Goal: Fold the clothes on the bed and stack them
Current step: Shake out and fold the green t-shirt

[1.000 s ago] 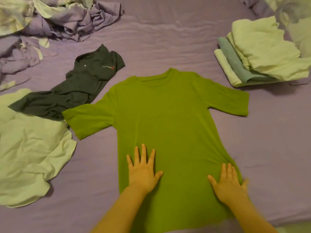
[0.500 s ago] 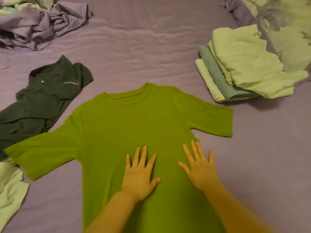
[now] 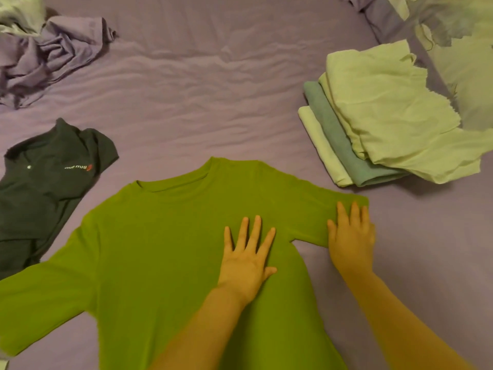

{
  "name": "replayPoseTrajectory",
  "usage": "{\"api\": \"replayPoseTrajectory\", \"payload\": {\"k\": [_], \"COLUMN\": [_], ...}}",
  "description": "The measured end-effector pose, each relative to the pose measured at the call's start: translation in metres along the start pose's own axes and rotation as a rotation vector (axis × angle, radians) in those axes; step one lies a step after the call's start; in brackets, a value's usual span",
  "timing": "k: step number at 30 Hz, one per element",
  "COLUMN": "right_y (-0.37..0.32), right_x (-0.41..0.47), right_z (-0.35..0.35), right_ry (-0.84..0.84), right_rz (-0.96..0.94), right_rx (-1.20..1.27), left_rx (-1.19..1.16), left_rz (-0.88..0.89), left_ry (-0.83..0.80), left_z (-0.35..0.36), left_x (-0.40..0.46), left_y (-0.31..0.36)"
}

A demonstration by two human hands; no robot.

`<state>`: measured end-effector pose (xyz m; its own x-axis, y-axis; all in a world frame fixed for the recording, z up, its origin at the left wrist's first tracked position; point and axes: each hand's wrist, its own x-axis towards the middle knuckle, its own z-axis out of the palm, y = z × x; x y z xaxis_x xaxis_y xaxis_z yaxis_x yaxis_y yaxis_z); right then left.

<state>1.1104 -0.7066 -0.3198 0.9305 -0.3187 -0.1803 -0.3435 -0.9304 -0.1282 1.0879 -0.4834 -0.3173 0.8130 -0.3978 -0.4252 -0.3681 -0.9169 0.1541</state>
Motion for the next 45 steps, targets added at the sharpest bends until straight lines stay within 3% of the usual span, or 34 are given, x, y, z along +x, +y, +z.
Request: {"api": "replayPoseTrajectory", "payload": {"k": [6, 10, 16, 18, 20, 22, 23, 24, 26, 29, 32, 35, 37, 40, 45], "right_y": [0.010, 0.000, -0.047, -0.078, -0.115, -0.143, -0.151, -0.155, -0.150, -0.131, -0.122, -0.125, -0.130, -0.134, -0.133], "right_x": [0.018, 0.018, 0.006, -0.004, -0.015, -0.026, -0.031, -0.035, -0.034, -0.016, 0.003, 0.006, -0.001, -0.012, -0.012], "right_z": [-0.009, -0.023, -0.054, -0.060, -0.059, -0.046, -0.037, -0.029, -0.018, -0.003, 0.007, 0.010, 0.018, 0.036, 0.045], "right_ry": [-0.071, -0.088, 0.002, 0.004, -0.068, -0.204, -0.276, -0.328, -0.324, -0.145, -0.081, -0.035, -0.056, -0.131, -0.153], "right_rz": [0.197, 0.209, 0.014, -0.125, -0.280, -0.391, -0.408, -0.387, -0.296, -0.264, -0.265, -0.283, -0.350, -0.448, -0.473], "right_rx": [0.085, 0.401, 0.471, 0.491, 0.490, 0.501, 0.532, 0.573, 0.572, 0.419, 0.261, 0.150, 0.059, -0.068, -0.159], "left_rx": [0.178, -0.021, -0.013, -0.308, -0.935, -1.665, -1.895, -1.972, -1.886, -1.521, -1.029, -0.968, -0.969, -1.018, -0.988], "left_rz": [0.086, -0.076, -0.055, -0.065, -0.252, -0.513, -0.588, -0.627, -0.631, -0.608, -0.595, -0.611, -0.652, -0.672, -0.485], "left_ry": [-0.136, -0.035, -0.051, 0.086, 0.214, 0.158, 0.093, 0.033, -0.030, 0.092, 0.261, 0.488, 0.538, 0.433, 0.295], "left_z": [-0.024, -0.042, -0.059, -0.058, -0.066, -0.078, -0.077, -0.075, -0.074, -0.063, -0.056, -0.059, -0.051, -0.039, -0.034], "left_x": [0.043, 0.078, 0.097, 0.087, 0.066, 0.050, 0.045, 0.042, 0.040, 0.048, 0.046, 0.031, 0.021, 0.010, -0.002], "left_y": [-0.022, -0.034, -0.052, -0.057, -0.057, -0.057, -0.059, -0.061, -0.064, -0.064, -0.060, -0.065, -0.070, -0.077, -0.080]}}
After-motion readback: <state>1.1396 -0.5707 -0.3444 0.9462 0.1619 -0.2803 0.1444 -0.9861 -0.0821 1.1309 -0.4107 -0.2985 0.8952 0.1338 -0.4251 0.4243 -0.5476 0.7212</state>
